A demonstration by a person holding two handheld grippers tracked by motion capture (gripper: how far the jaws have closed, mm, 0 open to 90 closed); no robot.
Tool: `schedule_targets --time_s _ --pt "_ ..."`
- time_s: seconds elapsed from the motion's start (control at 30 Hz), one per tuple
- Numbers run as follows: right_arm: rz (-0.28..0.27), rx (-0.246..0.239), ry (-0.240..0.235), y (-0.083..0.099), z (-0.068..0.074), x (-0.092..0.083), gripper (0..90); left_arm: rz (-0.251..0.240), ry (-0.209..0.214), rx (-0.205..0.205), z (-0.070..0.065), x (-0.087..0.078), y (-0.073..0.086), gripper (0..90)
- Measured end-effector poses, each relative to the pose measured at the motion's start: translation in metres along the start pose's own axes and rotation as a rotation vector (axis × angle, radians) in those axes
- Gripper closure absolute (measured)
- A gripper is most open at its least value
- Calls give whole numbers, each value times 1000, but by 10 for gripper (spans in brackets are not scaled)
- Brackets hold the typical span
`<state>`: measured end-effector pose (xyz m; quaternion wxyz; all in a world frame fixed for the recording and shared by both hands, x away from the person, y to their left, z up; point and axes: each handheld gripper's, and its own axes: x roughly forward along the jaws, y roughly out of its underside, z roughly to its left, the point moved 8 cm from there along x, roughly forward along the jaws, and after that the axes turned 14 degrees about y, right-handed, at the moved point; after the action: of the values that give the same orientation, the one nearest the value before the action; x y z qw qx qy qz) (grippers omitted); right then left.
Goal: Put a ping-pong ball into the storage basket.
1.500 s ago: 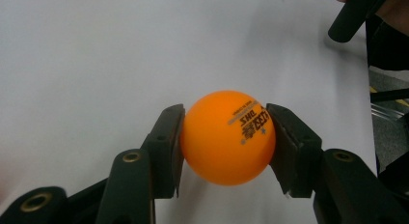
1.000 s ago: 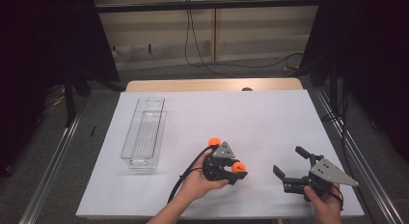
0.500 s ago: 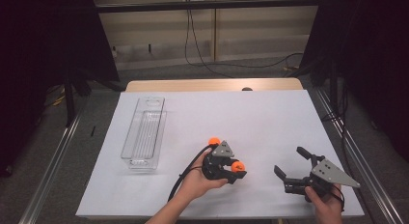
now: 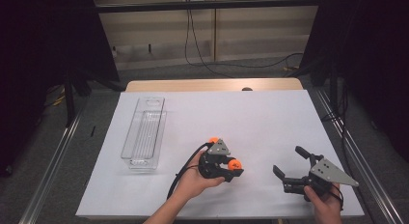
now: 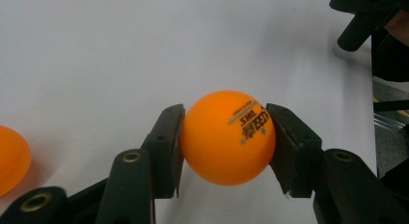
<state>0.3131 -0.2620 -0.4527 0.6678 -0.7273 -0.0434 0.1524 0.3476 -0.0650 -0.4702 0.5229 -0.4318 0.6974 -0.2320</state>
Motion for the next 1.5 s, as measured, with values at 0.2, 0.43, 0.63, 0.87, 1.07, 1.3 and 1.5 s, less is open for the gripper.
schedule_targets --time_s 0.2,0.43,0.63,0.87,1.07,1.3,1.5 --pt "-3 0 -1 -1 1 1 5 -17 -6 -8 2 -6 -2 509" --pt "-2 -1 -2 0 2 1 6 -22 -12 -14 5 -10 -3 509" --pt "-2 0 -2 -1 2 2 5 -34 -21 -22 7 -16 -5 509" --pt "1 -2 -8 0 3 2 6 -33 -41 -31 11 -22 -6 508" --pt "0 -7 -10 0 4 3 5 -34 -59 -39 14 -28 -6 509" --pt "-2 0 -6 0 2 2 5 -28 -66 -46 18 -29 -5 508" --pt "-1 -2 -8 0 2 2 5 -35 -64 -45 18 -31 -6 508"
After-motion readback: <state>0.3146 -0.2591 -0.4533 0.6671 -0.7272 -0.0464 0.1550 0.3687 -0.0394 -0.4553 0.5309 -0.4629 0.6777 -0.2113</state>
